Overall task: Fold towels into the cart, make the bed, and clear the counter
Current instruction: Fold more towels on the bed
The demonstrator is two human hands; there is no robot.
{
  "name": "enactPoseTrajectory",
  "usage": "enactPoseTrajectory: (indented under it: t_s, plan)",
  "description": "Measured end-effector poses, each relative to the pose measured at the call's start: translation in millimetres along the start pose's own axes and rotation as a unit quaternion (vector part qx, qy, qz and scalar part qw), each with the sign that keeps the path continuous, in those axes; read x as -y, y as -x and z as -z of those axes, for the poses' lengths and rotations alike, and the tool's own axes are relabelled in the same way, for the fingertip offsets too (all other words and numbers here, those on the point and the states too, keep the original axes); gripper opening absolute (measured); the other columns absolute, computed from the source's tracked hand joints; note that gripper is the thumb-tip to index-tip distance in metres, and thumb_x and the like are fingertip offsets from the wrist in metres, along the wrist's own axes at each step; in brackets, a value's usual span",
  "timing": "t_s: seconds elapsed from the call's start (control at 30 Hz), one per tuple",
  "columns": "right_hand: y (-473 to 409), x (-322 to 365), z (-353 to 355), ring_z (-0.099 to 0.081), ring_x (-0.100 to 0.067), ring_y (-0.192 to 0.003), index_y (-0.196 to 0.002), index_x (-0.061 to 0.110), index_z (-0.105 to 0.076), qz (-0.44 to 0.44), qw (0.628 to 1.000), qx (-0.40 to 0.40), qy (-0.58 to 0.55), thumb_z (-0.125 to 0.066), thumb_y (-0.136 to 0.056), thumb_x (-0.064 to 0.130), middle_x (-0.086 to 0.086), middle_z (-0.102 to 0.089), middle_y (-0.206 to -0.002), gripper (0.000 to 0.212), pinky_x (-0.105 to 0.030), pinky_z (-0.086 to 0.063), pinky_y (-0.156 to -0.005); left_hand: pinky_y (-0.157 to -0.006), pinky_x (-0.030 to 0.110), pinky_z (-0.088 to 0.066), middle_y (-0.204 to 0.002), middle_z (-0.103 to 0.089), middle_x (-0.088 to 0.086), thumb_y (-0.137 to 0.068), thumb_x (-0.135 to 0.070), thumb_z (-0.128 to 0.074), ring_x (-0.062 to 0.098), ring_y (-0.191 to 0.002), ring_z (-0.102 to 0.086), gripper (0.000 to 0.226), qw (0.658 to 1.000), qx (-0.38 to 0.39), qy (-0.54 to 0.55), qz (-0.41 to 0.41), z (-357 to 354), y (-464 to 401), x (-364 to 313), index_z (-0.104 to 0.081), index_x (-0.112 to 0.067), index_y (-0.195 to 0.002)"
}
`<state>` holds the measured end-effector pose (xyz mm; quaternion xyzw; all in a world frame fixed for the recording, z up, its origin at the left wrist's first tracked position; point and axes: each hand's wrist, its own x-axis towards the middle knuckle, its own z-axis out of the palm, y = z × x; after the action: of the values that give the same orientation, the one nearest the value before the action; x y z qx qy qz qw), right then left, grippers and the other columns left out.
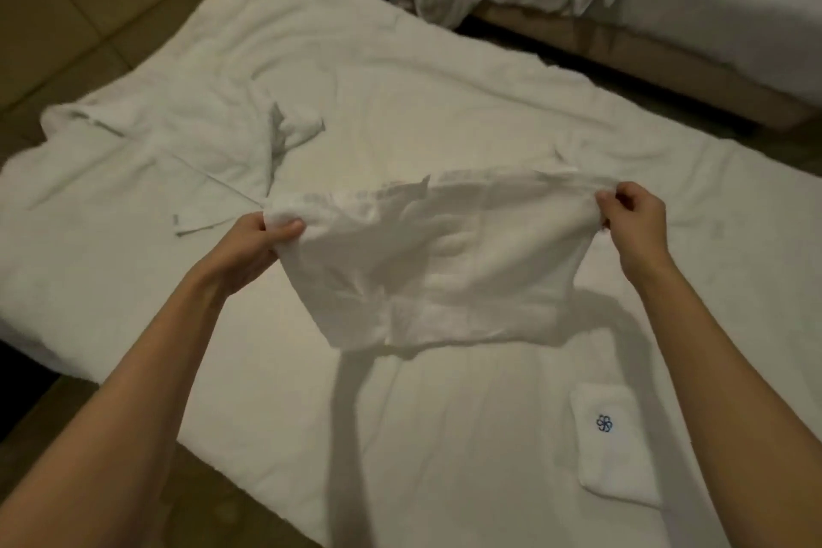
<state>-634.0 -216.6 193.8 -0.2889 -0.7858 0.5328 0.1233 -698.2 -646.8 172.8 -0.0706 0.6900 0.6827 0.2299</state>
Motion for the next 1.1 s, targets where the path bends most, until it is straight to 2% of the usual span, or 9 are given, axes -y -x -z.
enactPoseTrajectory:
  t_s: [0.1,0.23,0.37,0.47,0.63,0.77,0.83,0.93,1.1]
  plan:
    - [8,34,28,-0.05,-0.017,-0.076,-0.092,0.006,-0.06,0.027,1.0,-0.012,0.004,-0.054,-0.094,0.011,-0.004,-0.055,-0.078,0.008,-0.031,-0.044,-0.069,-0.072,0.016,-0.054,-0.082,-0.074,-0.004,-0.089,0.003,-0.055,0.008,-0.081,-0.068,0.015,0.997,-0.054,0.024,-0.053,4,14,-40,-0.068,-0.006,-0.092]
    - [16,63,47,-0.056,-0.019,-0.088,-0.101,0.005,-0.064,0.031,0.999,-0.038,-0.015,-0.057,-0.094,0.013,-0.015,-0.062,-0.098,0.013,-0.033,-0.051,-0.085,-0.074,0.013,-0.049,-0.071,-0.072,-0.012,-0.085,0.008,-0.057,0.0,-0.071,-0.065,0.045,0.989,-0.075,-0.018,-0.125,-1,26,-82,-0.077,-0.027,-0.067]
    - [18,80,60,-0.059,-0.018,-0.095,-0.107,0.009,-0.063,0.034,0.998,-0.045,-0.027,-0.056,-0.094,0.011,-0.005,-0.063,-0.104,0.015,-0.023,-0.048,-0.082,-0.076,0.011,-0.05,-0.072,-0.072,-0.014,-0.088,-0.003,-0.058,-0.002,-0.074,-0.066,0.041,0.98,-0.085,0.02,-0.179,-5,36,-112,-0.077,-0.029,-0.063]
    - [19,85,64,-0.059,-0.018,-0.096,-0.106,0.011,-0.063,0.037,0.999,-0.023,-0.028,-0.057,-0.093,0.01,-0.004,-0.062,-0.104,0.014,-0.025,-0.048,-0.084,-0.083,0.016,-0.052,-0.082,-0.074,-0.012,-0.073,-0.032,-0.07,0.002,-0.086,-0.066,0.012,0.979,-0.087,0.05,-0.178,2,36,-117,-0.078,-0.025,-0.068]
    - [16,82,56,-0.057,-0.007,-0.084,-0.115,0.011,-0.056,0.027,0.998,-0.009,-0.05,-0.06,-0.09,0.003,0.005,-0.059,-0.095,0.026,-0.016,-0.048,-0.07,-0.075,0.018,-0.053,-0.078,-0.073,-0.012,-0.09,-0.009,-0.06,0.008,-0.082,-0.064,0.014,0.981,-0.123,-0.016,-0.153,8,20,-104,-0.07,-0.008,-0.1]
    - [15,63,49,-0.057,-0.015,-0.087,-0.123,0.003,-0.054,-0.036,0.998,0.013,-0.053,-0.06,-0.088,-0.002,-0.004,-0.058,-0.1,0.035,-0.019,-0.051,-0.067,-0.079,0.028,-0.05,-0.096,-0.068,0.003,-0.083,-0.002,-0.068,0.013,-0.087,-0.062,0.043,0.983,-0.117,-0.065,-0.124,11,8,-100,-0.062,-0.03,-0.115]
    - [14,55,45,-0.057,-0.018,-0.094,-0.122,-0.001,-0.053,-0.059,0.992,-0.002,-0.112,-0.058,-0.089,-0.005,-0.008,-0.059,-0.103,0.034,-0.017,-0.054,-0.068,-0.074,0.023,-0.052,-0.096,-0.067,0.005,-0.084,0.001,-0.065,0.012,-0.084,-0.062,0.049,0.986,-0.128,-0.033,-0.107,10,6,-98,-0.054,-0.021,-0.127]
    - [13,51,43,-0.059,-0.018,-0.092,-0.11,0.002,-0.054,-0.066,0.982,-0.015,-0.175,-0.054,-0.089,-0.009,-0.004,-0.061,-0.092,0.024,-0.017,-0.056,-0.072,-0.072,0.017,-0.055,-0.085,-0.072,-0.006,-0.09,0.001,-0.057,0.004,-0.079,-0.066,0.033,0.985,-0.126,-0.021,-0.111,6,1,-94,-0.056,-0.005,-0.123]
    - [25,44,50,-0.063,-0.013,-0.084,-0.09,0.013,-0.059,-0.017,0.984,0.005,-0.176,-0.054,-0.088,-0.009,-0.006,-0.063,-0.091,0.023,-0.021,-0.055,-0.081,-0.082,0.02,-0.054,-0.092,-0.07,-0.004,-0.093,-0.009,-0.056,0.006,-0.085,-0.065,0.018,0.98,-0.129,-0.011,-0.152,9,12,-103,-0.063,-0.01,-0.109]
